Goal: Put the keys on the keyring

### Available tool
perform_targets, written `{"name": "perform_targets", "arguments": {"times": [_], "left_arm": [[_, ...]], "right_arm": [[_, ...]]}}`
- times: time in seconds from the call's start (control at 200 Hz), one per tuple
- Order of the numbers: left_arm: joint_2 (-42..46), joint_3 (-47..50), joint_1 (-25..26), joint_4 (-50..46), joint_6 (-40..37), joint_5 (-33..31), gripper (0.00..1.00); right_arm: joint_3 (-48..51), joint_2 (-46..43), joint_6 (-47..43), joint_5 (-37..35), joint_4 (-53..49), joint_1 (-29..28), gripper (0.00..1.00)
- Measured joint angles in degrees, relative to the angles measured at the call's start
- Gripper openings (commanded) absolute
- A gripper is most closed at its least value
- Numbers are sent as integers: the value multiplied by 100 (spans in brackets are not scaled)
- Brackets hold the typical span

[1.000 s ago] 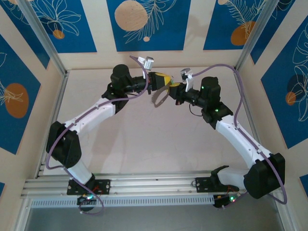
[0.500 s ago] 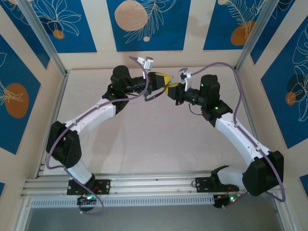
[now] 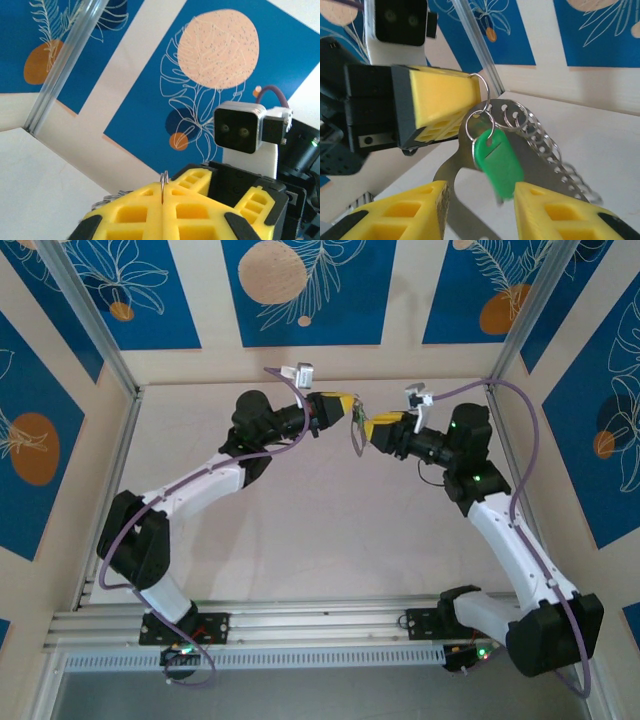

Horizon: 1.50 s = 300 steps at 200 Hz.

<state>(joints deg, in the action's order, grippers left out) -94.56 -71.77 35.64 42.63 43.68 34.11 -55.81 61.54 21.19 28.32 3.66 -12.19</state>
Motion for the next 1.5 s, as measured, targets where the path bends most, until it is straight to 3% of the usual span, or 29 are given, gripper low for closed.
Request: {"name": "perform_targets", "arguments": {"times": [0.215, 0.735, 1.5], "left_arm": [[-11, 103, 55, 422, 238, -461, 0], [-205, 105, 105, 671, 446, -632, 0], [-308, 66, 138, 774, 555, -625, 0]], "right_arm": [[24, -11, 721, 20, 627, 214, 41], [-520, 1486, 2728, 647, 2813, 376, 44], [-525, 1633, 2951, 791, 3150, 184, 43]]}}
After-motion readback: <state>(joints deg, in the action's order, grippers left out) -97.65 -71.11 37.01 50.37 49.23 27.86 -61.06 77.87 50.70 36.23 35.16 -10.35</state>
